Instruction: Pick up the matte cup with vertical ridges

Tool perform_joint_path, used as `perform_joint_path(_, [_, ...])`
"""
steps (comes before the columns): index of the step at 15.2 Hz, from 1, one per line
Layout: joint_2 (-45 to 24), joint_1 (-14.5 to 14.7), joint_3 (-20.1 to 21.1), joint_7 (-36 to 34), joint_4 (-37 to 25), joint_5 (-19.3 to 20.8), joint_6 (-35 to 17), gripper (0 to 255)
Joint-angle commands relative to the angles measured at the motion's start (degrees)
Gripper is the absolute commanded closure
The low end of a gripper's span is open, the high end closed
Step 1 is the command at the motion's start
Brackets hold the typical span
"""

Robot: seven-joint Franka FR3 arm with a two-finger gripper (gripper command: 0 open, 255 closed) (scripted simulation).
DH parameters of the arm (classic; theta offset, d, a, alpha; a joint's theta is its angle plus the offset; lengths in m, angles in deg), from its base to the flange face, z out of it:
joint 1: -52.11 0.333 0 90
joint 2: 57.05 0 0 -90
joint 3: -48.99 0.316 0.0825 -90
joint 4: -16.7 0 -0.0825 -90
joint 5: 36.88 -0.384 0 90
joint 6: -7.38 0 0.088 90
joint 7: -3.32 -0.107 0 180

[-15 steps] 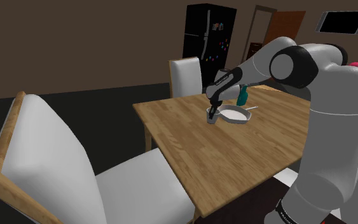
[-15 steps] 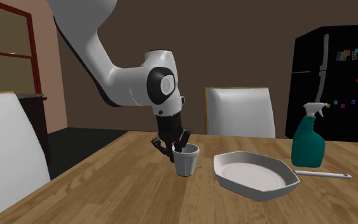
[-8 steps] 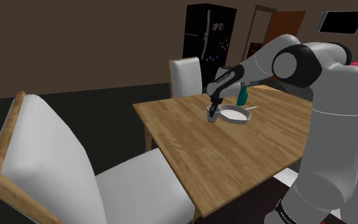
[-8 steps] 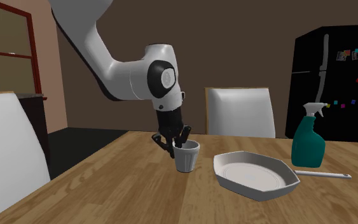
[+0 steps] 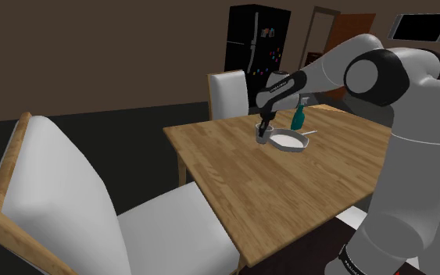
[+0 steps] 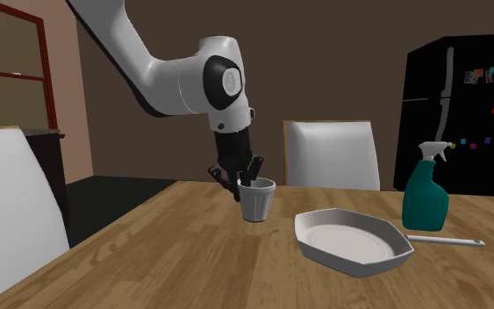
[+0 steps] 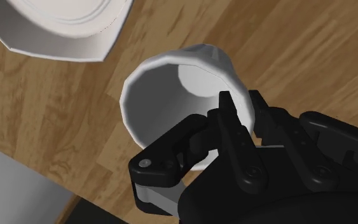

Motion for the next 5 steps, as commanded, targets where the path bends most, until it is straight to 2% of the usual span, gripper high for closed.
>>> perform_joint_path(1, [0.77, 0.06, -0.13, -0.09, -0.57, 0.32, 1.30, 255])
perform_joint_path(5, [1.60, 0.17, -0.25, -0.27, -1.26, 0.69, 2.78, 255])
